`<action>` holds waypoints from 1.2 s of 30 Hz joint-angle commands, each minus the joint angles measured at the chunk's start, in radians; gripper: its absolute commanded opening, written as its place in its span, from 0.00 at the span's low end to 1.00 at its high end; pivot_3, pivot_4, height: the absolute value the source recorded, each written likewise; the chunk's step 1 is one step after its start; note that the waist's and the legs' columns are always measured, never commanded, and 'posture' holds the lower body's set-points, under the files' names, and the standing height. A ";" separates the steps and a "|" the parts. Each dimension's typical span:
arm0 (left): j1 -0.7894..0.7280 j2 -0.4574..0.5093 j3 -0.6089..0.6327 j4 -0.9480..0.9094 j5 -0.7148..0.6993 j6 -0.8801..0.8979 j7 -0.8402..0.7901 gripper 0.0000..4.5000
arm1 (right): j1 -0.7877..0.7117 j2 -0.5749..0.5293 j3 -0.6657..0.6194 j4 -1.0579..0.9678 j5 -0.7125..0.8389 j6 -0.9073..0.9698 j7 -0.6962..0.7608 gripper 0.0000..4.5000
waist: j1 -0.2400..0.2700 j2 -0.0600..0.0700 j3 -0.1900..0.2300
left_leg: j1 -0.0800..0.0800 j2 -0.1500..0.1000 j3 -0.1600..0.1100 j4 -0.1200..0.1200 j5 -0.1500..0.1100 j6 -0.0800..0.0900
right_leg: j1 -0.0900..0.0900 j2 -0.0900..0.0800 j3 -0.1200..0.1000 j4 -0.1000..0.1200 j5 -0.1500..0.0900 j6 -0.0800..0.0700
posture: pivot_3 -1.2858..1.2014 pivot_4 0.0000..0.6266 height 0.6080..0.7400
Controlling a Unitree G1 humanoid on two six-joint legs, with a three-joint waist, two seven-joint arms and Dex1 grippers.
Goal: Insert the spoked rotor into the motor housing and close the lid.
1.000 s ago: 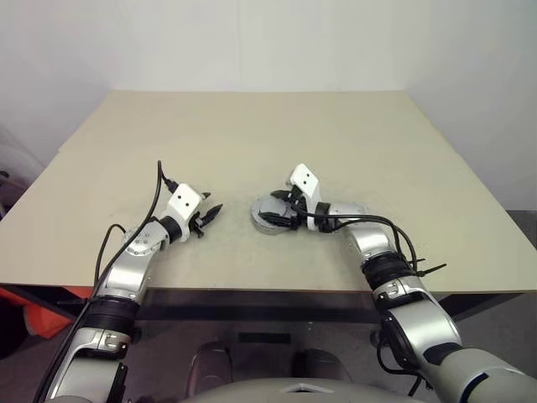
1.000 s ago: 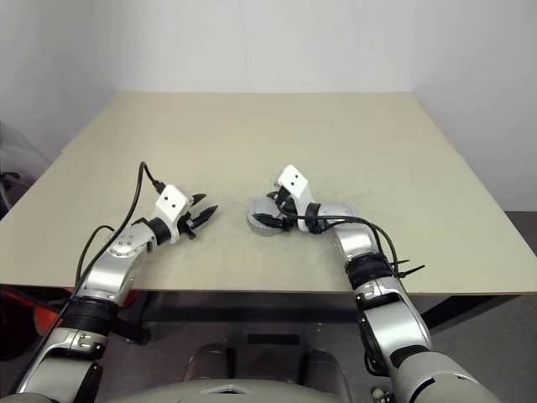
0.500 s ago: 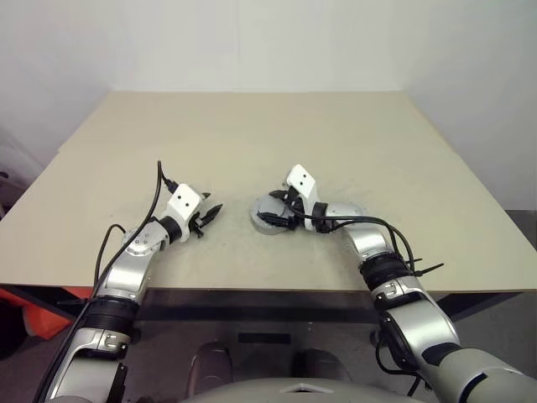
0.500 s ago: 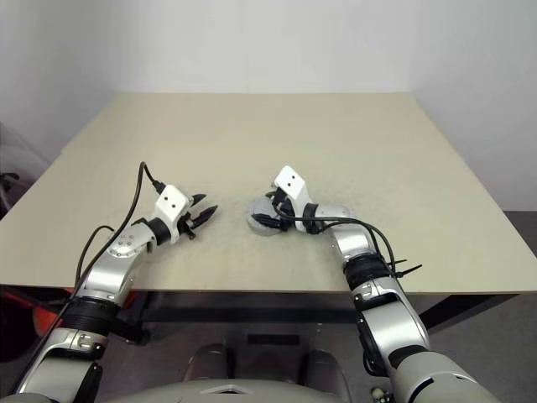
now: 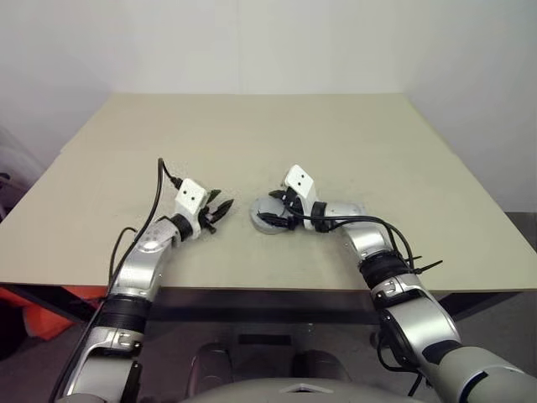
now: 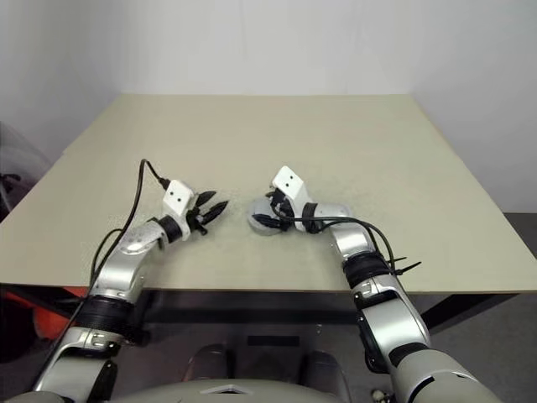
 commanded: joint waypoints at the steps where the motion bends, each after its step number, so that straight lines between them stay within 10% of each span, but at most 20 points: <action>1: -0.035 -0.017 0.013 -0.048 -0.063 0.064 -0.023 0.28 | -0.004 -0.011 0.009 0.011 -0.027 0.004 -0.017 0.69 | -0.001 0.000 0.000 | 0.001 0.000 0.000 0.000 0.000 0.000 | 0.000 0.000 0.000 0.000 0.000 0.001 | 0.52 0.00 1.00; 5: -0.060 -0.035 0.000 -0.003 -0.087 0.107 -0.059 0.00 | 0.006 -0.012 0.009 -0.005 -0.023 0.008 -0.025 0.69 | -0.001 0.000 0.000 | 0.001 0.000 0.000 0.000 0.000 0.000 | 0.000 0.000 0.000 0.000 0.000 0.001 | 0.52 0.00 1.00; 36: -0.116 -0.049 -0.080 0.044 -0.098 0.427 -0.100 0.00 | 0.004 -0.009 -0.016 -0.031 0.009 0.049 -0.047 0.69 | 0.000 0.000 0.000 | 0.003 0.000 0.000 0.000 0.000 0.000 | 0.006 0.000 0.000 -0.004 -0.001 0.002 | 0.52 0.00 1.00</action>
